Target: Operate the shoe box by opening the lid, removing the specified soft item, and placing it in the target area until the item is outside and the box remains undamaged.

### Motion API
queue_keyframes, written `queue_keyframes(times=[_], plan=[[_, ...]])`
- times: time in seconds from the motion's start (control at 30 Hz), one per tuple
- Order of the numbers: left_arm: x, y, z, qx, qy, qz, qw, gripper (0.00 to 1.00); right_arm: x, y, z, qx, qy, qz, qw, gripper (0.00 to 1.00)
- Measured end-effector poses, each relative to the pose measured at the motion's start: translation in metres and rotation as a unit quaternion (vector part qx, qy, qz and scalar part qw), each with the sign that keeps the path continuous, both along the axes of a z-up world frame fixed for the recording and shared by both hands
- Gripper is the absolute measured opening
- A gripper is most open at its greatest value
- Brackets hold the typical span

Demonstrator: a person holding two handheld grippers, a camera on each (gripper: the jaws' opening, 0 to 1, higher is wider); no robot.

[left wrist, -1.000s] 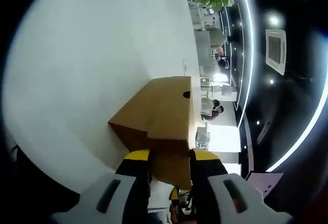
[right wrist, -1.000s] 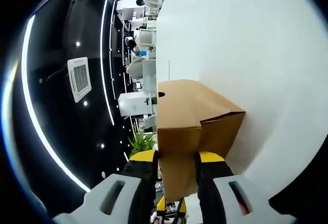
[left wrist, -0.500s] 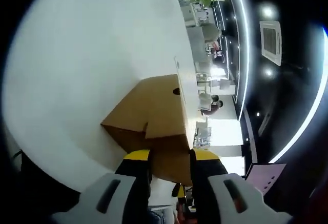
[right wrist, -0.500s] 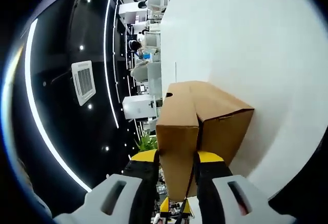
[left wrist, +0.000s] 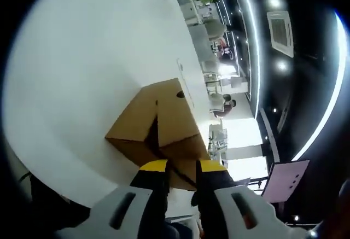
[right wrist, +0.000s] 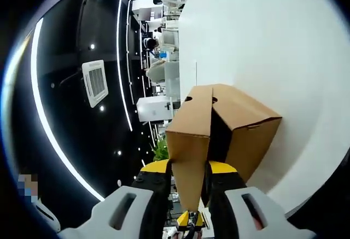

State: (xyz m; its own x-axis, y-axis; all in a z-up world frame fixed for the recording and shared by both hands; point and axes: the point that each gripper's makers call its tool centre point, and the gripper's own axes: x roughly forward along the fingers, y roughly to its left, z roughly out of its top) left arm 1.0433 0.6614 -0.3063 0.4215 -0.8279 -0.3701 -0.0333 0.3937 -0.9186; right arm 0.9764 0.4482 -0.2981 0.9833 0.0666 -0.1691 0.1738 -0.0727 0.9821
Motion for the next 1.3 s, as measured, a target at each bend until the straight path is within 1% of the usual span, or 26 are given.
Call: queue_keyframes(times=[0.07,0.17,0.23,0.3,0.37,0.4,0.43,0.47,0.6,0.67,0.7,0.73,0.77,0.83,0.87,0.9,0.97,1.0,1.07,1.1,1.13,1.17,1.2,1.23,1.27,1.3], plan=[[0.002,0.003,0.003,-0.009,0.002,0.008,0.9999,0.14,0.000,0.002,0.001,0.004,-0.001,-0.001,1.0000,0.24],[0.002,0.003,0.003,-0.005,0.000,0.012,0.9999,0.14,0.000,0.001,0.000,0.006,-0.003,-0.004,1.0000,0.24],[0.003,0.003,0.004,-0.006,-0.002,0.013,0.9999,0.13,0.001,0.002,0.003,0.003,-0.007,-0.005,1.0000,0.24],[0.004,0.002,0.005,-0.006,-0.007,0.013,0.9999,0.13,0.002,0.004,0.006,0.008,-0.010,-0.006,0.9999,0.24],[0.003,0.003,0.003,0.004,-0.019,0.001,0.9998,0.14,0.002,0.004,0.007,0.014,-0.009,-0.008,0.9998,0.24],[0.003,0.004,0.002,0.009,-0.022,0.002,0.9997,0.14,0.003,0.002,0.008,0.012,-0.013,-0.008,0.9998,0.24],[0.004,0.004,0.003,0.006,-0.023,0.006,0.9997,0.14,0.003,0.002,0.008,0.013,-0.013,-0.008,0.9998,0.24],[0.005,0.005,0.005,-0.003,-0.020,0.012,0.9997,0.14,0.004,0.002,0.011,0.023,-0.017,-0.010,0.9996,0.24],[0.005,0.006,0.008,-0.002,-0.031,0.013,0.9994,0.13,0.008,0.001,0.020,0.024,-0.036,-0.010,0.9990,0.23],[0.003,0.005,0.013,-0.007,-0.042,0.006,0.9991,0.13,0.011,-0.001,0.022,0.024,-0.042,-0.011,0.9988,0.23],[0.002,0.005,0.013,-0.004,-0.049,0.002,0.9988,0.13,0.012,-0.001,0.024,0.022,-0.052,-0.010,0.9984,0.23],[0.002,0.005,0.013,-0.002,-0.053,-0.001,0.9986,0.13,0.013,-0.002,0.023,0.028,-0.051,-0.010,0.9982,0.23],[0.002,0.005,0.012,0.001,-0.057,-0.004,0.9984,0.13,0.014,-0.002,0.026,0.033,-0.058,-0.011,0.9977,0.23],[0.004,0.005,0.014,0.004,-0.064,0.001,0.9980,0.13,0.016,-0.003,0.035,0.019,-0.082,-0.009,0.9964,0.18],[0.006,0.004,0.015,0.007,-0.073,0.003,0.9973,0.13,0.016,-0.002,0.037,0.026,-0.084,-0.010,0.9961,0.17],[0.008,0.004,0.016,0.015,-0.081,0.002,0.9966,0.14,0.017,-0.004,0.037,0.027,-0.085,-0.011,0.9959,0.17],[0.012,0.002,0.021,0.012,-0.091,0.008,0.9957,0.14,0.018,-0.005,0.038,0.025,-0.089,-0.011,0.9956,0.16],[0.014,0.001,0.022,0.019,-0.100,0.007,0.9948,0.14,0.019,-0.005,0.038,0.025,-0.091,-0.010,0.9955,0.16],[0.017,0.002,0.021,0.049,-0.125,-0.003,0.9909,0.16,0.018,-0.005,0.038,0.023,-0.090,-0.005,0.9957,0.16],[0.016,0.002,0.020,0.074,-0.143,-0.022,0.9867,0.16,0.018,-0.005,0.038,0.024,-0.090,-0.005,0.9957,0.16],[0.017,0.003,0.020,0.094,-0.164,-0.028,0.9817,0.17,0.018,-0.005,0.038,0.023,-0.089,-0.005,0.9957,0.16],[0.018,0.003,0.021,0.102,-0.173,-0.031,0.9791,0.18,0.018,-0.003,0.040,0.022,-0.089,-0.005,0.9958,0.16],[0.019,0.003,0.022,0.130,-0.206,-0.045,0.9688,0.20,0.019,-0.001,0.041,0.021,-0.088,-0.005,0.9959,0.16],[0.020,0.003,0.023,0.164,-0.243,-0.058,0.9544,0.22,0.019,-0.001,0.041,0.021,-0.088,-0.005,0.9959,0.16],[0.021,0.004,0.023,0.181,-0.260,-0.064,0.9464,0.22,0.019,-0.001,0.041,0.023,-0.089,-0.006,0.9957,0.15],[0.021,0.004,0.023,0.189,-0.266,-0.067,0.9428,0.22,0.019,-0.001,0.041,0.024,-0.089,-0.007,0.9957,0.15]])
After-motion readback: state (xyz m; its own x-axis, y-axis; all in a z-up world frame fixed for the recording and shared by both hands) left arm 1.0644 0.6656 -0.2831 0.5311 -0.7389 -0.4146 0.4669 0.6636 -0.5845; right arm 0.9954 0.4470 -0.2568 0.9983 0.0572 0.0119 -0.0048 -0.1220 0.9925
